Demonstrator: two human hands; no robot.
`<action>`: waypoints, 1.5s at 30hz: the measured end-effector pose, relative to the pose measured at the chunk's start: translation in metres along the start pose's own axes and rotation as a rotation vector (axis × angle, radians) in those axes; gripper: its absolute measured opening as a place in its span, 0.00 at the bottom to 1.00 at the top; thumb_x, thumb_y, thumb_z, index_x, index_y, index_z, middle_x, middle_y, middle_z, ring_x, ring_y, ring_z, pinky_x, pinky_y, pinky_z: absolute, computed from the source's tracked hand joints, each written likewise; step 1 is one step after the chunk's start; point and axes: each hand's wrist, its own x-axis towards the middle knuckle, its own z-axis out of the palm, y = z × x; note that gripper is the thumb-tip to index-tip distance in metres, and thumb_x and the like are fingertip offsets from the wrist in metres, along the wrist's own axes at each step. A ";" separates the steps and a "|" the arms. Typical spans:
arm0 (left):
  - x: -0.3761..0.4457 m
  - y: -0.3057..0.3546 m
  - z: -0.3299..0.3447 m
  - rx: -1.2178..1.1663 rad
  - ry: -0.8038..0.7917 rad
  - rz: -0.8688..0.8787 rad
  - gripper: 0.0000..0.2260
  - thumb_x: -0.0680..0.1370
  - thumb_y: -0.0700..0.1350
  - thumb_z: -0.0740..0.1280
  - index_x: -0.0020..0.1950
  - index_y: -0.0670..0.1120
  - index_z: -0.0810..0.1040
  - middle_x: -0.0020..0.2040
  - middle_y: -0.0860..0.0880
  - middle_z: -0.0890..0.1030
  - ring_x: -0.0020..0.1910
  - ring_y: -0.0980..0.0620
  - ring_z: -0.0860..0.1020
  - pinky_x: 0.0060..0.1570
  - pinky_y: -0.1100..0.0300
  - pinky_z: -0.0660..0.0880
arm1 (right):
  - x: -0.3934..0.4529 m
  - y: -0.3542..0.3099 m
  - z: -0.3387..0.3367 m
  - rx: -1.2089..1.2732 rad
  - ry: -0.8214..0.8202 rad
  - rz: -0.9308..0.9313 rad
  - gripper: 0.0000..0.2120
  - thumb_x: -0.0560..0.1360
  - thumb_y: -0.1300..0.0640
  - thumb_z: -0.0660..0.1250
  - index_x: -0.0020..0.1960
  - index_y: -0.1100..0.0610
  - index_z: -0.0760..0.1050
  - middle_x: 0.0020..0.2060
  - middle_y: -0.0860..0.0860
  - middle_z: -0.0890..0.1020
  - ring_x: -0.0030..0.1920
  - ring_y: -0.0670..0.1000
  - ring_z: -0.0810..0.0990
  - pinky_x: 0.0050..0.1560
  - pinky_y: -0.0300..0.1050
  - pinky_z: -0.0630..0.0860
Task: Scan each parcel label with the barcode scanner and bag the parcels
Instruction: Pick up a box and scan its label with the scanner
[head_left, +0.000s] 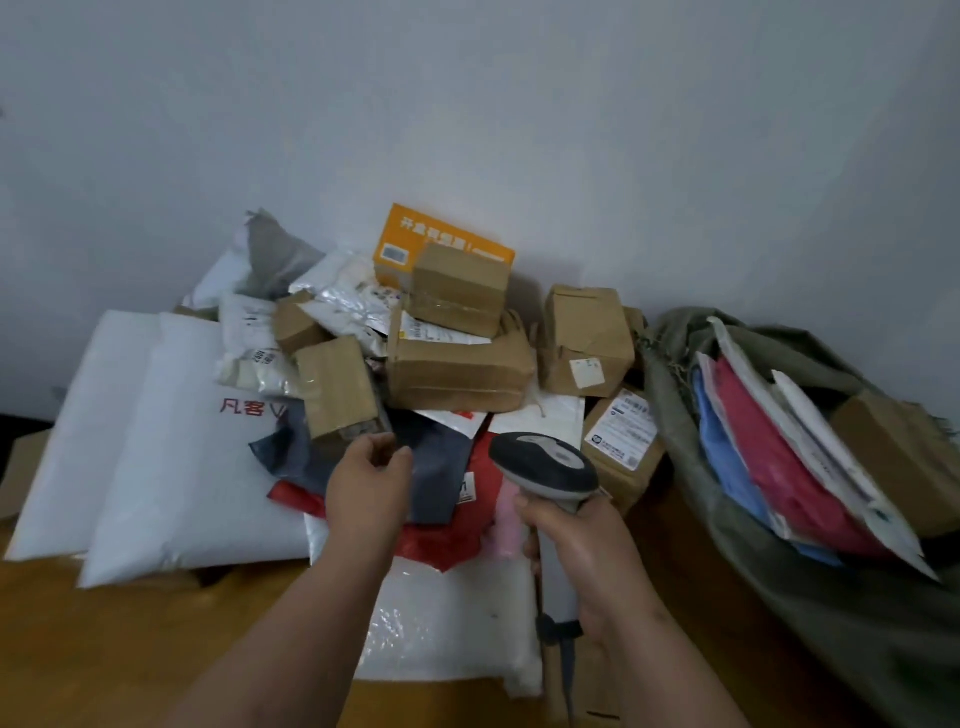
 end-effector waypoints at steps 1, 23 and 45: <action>0.002 0.000 -0.008 -0.014 0.037 0.013 0.06 0.78 0.46 0.69 0.54 0.53 0.77 0.47 0.56 0.80 0.52 0.50 0.79 0.46 0.58 0.75 | -0.001 -0.001 0.006 0.001 -0.007 0.004 0.07 0.73 0.53 0.74 0.41 0.57 0.81 0.30 0.50 0.82 0.37 0.55 0.82 0.43 0.53 0.78; 0.077 -0.009 -0.034 0.089 0.137 -0.010 0.37 0.70 0.52 0.76 0.75 0.52 0.63 0.72 0.44 0.67 0.70 0.41 0.68 0.66 0.40 0.71 | 0.029 -0.001 0.036 0.002 -0.035 0.047 0.07 0.73 0.55 0.75 0.49 0.53 0.80 0.30 0.47 0.83 0.31 0.44 0.82 0.33 0.37 0.76; 0.007 -0.028 -0.114 -0.660 -0.550 -0.065 0.31 0.64 0.34 0.75 0.61 0.57 0.74 0.54 0.53 0.85 0.55 0.52 0.83 0.44 0.64 0.80 | -0.074 -0.030 0.097 0.008 0.022 -0.222 0.09 0.73 0.55 0.75 0.50 0.57 0.79 0.28 0.51 0.81 0.32 0.48 0.80 0.35 0.39 0.77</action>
